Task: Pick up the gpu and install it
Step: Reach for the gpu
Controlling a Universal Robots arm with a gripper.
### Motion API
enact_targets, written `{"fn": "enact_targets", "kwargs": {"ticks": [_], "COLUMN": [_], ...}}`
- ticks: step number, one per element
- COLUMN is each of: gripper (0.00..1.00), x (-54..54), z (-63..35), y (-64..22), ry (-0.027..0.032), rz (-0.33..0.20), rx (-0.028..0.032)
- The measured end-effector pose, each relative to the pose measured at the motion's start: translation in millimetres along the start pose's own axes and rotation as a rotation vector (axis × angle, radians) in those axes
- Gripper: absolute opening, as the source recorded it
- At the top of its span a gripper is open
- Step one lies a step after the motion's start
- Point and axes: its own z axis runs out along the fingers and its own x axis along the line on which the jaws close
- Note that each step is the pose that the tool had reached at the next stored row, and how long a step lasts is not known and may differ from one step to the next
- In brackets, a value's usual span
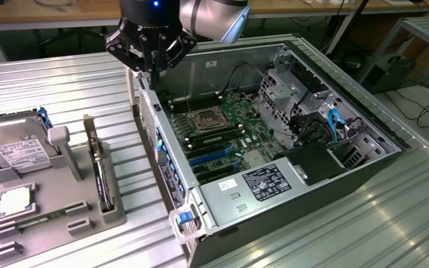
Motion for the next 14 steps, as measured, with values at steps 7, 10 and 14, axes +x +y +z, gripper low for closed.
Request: {"fn": "enact_targets", "kwargs": {"ticks": [7,10,14], "gripper": [0.11,0.11,0.11], "x": [6.5,9.5,12.1], "z": [-0.2,-0.2,-0.4], "y": [-0.7,-1.0,-1.2], "ry": [0.0000,-0.0001,0.0000], "rz": [0.000,0.000,0.000], "rx": [0.0000,0.0000,0.0000]}}
